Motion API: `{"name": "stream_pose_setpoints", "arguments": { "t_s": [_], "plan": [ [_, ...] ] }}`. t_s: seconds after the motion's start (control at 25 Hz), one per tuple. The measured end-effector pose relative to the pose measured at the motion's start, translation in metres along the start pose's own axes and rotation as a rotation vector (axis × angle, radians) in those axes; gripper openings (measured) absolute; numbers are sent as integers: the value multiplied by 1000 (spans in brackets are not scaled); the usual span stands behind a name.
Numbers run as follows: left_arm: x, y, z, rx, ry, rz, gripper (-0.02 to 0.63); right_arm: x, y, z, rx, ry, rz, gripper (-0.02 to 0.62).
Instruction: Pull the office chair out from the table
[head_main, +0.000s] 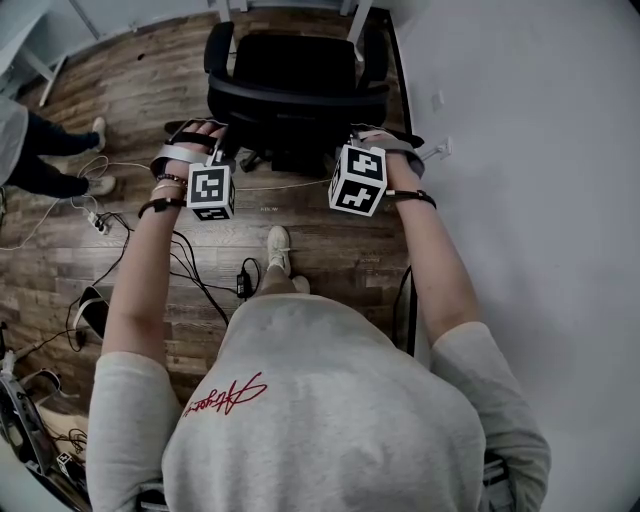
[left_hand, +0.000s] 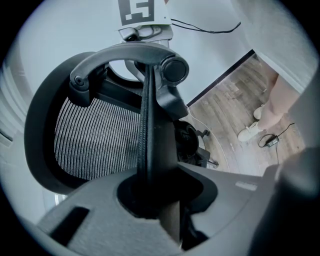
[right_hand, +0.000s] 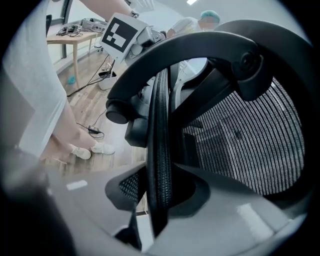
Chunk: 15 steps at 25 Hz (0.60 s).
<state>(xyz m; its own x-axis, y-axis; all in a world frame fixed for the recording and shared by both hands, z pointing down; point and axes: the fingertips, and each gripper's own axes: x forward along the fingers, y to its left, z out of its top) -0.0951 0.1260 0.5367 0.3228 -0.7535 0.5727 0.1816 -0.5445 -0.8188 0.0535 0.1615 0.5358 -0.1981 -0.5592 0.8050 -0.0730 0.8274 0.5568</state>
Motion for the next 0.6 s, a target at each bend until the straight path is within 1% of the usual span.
{"name": "stream_pose_setpoints", "arguments": {
  "t_s": [0.6],
  "plan": [
    [-9, -7, 9, -6, 0, -10, 69, -9, 10, -2, -4, -2, 2, 100]
  ]
}}
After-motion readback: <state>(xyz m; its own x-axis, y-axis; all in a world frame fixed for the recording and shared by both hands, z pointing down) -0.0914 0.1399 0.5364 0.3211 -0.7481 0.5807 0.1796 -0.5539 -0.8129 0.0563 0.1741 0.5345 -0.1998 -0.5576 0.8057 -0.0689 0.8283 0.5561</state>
